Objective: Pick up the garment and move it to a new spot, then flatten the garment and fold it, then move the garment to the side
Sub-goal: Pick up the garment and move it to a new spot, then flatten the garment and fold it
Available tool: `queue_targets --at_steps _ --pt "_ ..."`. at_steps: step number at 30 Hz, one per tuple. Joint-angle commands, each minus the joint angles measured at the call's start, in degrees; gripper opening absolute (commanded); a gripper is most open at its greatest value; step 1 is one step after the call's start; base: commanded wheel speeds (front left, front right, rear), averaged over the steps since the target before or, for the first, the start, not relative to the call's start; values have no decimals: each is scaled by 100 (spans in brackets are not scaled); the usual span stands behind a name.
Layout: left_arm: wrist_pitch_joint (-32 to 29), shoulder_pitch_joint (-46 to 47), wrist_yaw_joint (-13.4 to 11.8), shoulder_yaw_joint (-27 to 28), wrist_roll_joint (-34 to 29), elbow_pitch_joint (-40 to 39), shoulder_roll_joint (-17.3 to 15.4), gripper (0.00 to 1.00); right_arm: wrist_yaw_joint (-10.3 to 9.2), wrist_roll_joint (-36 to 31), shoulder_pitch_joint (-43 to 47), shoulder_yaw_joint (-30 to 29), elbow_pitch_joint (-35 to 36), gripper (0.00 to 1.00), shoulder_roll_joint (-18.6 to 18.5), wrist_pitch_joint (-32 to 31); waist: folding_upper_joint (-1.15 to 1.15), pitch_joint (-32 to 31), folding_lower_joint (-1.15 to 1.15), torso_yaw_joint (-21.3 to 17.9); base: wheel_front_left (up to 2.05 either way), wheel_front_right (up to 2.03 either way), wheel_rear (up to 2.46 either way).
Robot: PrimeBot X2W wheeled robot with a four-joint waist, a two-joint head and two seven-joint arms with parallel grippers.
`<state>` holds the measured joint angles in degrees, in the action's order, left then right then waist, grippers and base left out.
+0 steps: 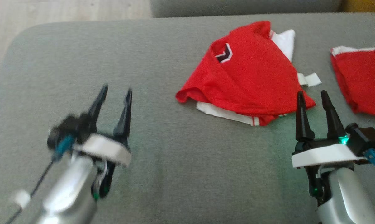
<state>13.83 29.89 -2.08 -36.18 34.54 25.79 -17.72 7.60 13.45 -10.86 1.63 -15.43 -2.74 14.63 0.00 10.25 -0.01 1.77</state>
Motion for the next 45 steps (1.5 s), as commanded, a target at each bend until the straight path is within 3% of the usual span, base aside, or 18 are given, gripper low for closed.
queue_targets --at_steps 1,6,11,19,24,28,29,30,31,38,45 --pt "97 -78 -66 368 119 -294 -133 100 -11 -50 -60 93 156 100 -14 37 0 -156 1 215 0 0 0" --pt "115 -905 -174 741 -20 -806 41 100 -11 -162 -42 -81 30 100 -14 37 0 -124 1 439 0 0 0" --pt "116 -983 -90 876 -267 -987 187 100 -11 -681 -441 -804 -538 100 -14 -266 0 0 1 526 0 0 0" --pt "116 -929 138 920 -514 -880 415 100 -11 -1191 -1355 -1573 -2005 100 -14 -832 0 229 1 579 0 0 0" --pt "117 -875 225 966 -615 -813 507 100 -11 -1519 -1611 -1956 -2747 100 -14 -763 0 301 1 617 0 0 0" --pt "117 -847 295 1057 -689 -758 568 100 -11 -1492 -1851 -1922 -3473 100 -14 -581 0 350 1 625 0 0 0" --pt "117 -843 312 1079 -707 -742 583 100 -11 -1464 -1919 -1902 -3604 89 -14 -477 0 359 1 627 0 0 0" --pt "117 -841 328 1099 -725 -726 597 100 -11 -1438 -1989 -1878 -3714 33 -14 -371 0 363 1 628 0 0 0" --pt "117 -840 342 1121 -741 -708 610 100 -11 -1401 -2065 -1841 -3803 0 -14 -275 0 363 1 626 0 0 0" --pt "117 -884 416 1270 -837 -581 711 100 -11 -991 -2445 -1403 -3760 0 -14 22 0 170 1 602 0 0 0" --pt "117 -1043 467 1398 -895 -507 849 100 -11 -558 -2715 -886 -2245 0 -14 35 0 -191 1 642 0 0 0"
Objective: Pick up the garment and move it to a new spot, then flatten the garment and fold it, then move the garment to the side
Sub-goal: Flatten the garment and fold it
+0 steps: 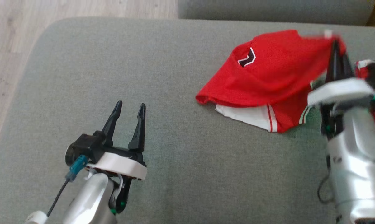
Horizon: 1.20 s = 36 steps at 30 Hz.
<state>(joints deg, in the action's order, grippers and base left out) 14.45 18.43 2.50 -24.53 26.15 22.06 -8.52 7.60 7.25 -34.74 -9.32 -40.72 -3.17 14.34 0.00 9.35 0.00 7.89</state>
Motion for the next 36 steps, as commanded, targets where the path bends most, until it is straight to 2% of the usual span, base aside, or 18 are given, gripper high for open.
queue_targets --at_steps 1,5,9,13,17,23,29,33,36 --pt "54 78 18 245 -63 -123 -50 100 -11 119 -438 311 464 0 29 30 0 -152 0 49 0 0 0" --pt "54 1 55 286 -104 -92 42 100 -11 240 -1149 657 1011 0 29 -461 0 -314 0 188 0 0 0" --pt "54 -52 98 300 -150 -55 164 100 -11 442 -2158 1038 1015 0 29 -906 0 -428 0 493 0 0 0" --pt "54 -107 151 321 -163 21 289 100 -11 1011 -3257 1460 398 0 29 -965 0 -538 0 890 0 0 0" --pt "54 -173 190 323 -197 102 378 100 -11 1505 -4315 1759 -454 0 29 -570 0 -647 0 1209 0 0 0" --pt "54 -250 194 478 -262 112 390 100 -11 1963 -5229 1583 -1454 0 29 -46 0 -721 0 1261 0 0 0" --pt "54 -286 208 656 -350 43 374 100 -11 1985 -5127 1391 -2357 0 29 53 0 -645 0 940 0 0 0" --pt "54 -246 243 675 -412 40 395 100 -11 1967 -4350 1343 -2820 0 -12 11 0 -568 0 697 0 0 0" --pt "55 -208 259 694 -458 46 405 100 -11 1951 -3555 1417 -3036 0 -233 -152 0 -491 0 525 0 0 0"
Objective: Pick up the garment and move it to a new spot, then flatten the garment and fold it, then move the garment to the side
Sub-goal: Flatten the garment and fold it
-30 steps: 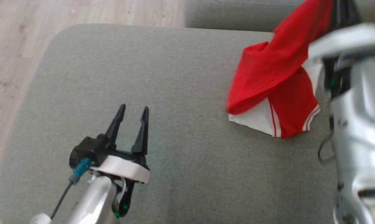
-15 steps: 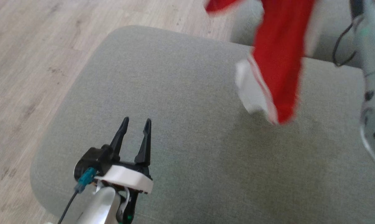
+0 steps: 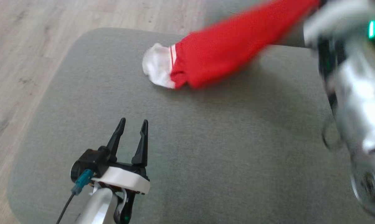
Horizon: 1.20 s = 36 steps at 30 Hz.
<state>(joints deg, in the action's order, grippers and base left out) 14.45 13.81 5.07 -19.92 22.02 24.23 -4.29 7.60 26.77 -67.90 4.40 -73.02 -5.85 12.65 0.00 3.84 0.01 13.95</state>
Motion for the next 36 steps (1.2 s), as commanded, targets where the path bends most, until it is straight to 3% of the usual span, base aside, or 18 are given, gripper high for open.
queue_targets --at_steps 1,6,7,8,14,23,27,36 --pt "55 263 6 247 -57 -171 -19 100 -11 -66 31 91 139 0 -99 11 0 92 -1 -149 0 0 0" --pt "55 365 50 252 -135 -157 -50 100 -11 -462 997 12 -42 0 -751 115 0 240 -1 -418 0 0 0" --pt "55 396 58 249 -152 -153 -56 100 -11 -595 1115 -38 -60 45 -849 137 0 265 -1 -455 0 0 0" --pt "55 426 63 255 -163 -150 -58 100 -11 -697 1208 -121 -71 100 -896 155 0 288 -1 -484 0 0 0" --pt "55 553 96 272 -201 -113 -59 100 -11 -1362 1347 -550 -67 100 -747 226 0 352 -1 -576 0 0 0" --pt "55 490 113 357 -242 -116 -52 100 -11 -2516 2257 -1232 2676 100 187 233 0 149 -1 -683 0 0 0" --pt "55 351 83 455 -260 -192 -55 100 -11 -2294 3055 -947 3952 100 290 234 0 52 -1 -780 0 0 0" --pt "55 -3 -16 693 -334 -413 5 100 -11 -1624 4955 -343 5502 100 296 234 0 -54 -1 -909 0 0 0"
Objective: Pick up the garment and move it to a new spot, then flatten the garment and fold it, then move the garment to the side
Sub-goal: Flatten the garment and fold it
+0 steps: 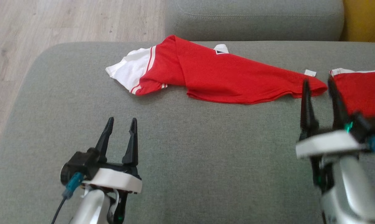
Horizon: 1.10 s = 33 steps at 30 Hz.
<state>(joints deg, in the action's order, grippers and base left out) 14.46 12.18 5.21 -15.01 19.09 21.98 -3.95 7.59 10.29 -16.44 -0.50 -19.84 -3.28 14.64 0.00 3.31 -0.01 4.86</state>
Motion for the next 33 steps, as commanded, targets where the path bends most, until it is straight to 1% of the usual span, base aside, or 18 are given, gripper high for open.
queue_targets --at_steps 1,4,8,11,13,16,20,22,25,29,33 --pt "53 127 -36 230 -42 -207 -19 100 -10 57 9 181 272 100 39 35 0 -11 1 -6 0 0 0" --pt "53 31 -38 298 -57 -269 10 100 -10 42 438 289 458 100 39 35 0 3 1 -30 0 0 0" --pt "53 10 -10 301 -95 -299 40 100 -10 56 574 292 591 100 39 35 0 110 1 9 0 0 0" --pt "53 87 19 264 -117 -304 58 100 -10 -60 455 366 621 100 39 36 0 270 1 115 0 0 0" --pt "53 177 40 229 -120 -301 69 100 -10 -203 299 518 577 100 40 32 0 431 1 215 0 0 0" --pt "53 360 79 122 -118 -275 83 100 -10 -454 -33 818 419 100 40 -162 0 702 1 424 0 0 0" --pt "53 586 110 31 -45 -233 97 100 -10 -701 -582 1378 -50 100 40 -568 0 1004 1 685 0 0 0" --pt "54 686 122 -27 -4 -217 101 100 -10 -898 -884 1595 -394 100 40 -733 0 1147 1 823 0 0 0" --pt "54 808 135 -180 120 -198 104 100 -10 -958 -1302 1842 -960 100 40 -964 0 1305 1 1020 0 0 0" --pt "54 944 96 -339 287 -184 106 100 -10 -1049 -1790 1961 -1693 100 40 -1167 0 1443 1 1232 0 0 0" --pt "54 1048 41 -466 413 -201 106 100 -10 -1223 -2186 1976 -2317 100 40 -1220 0 1540 1 1405 0 0 0"
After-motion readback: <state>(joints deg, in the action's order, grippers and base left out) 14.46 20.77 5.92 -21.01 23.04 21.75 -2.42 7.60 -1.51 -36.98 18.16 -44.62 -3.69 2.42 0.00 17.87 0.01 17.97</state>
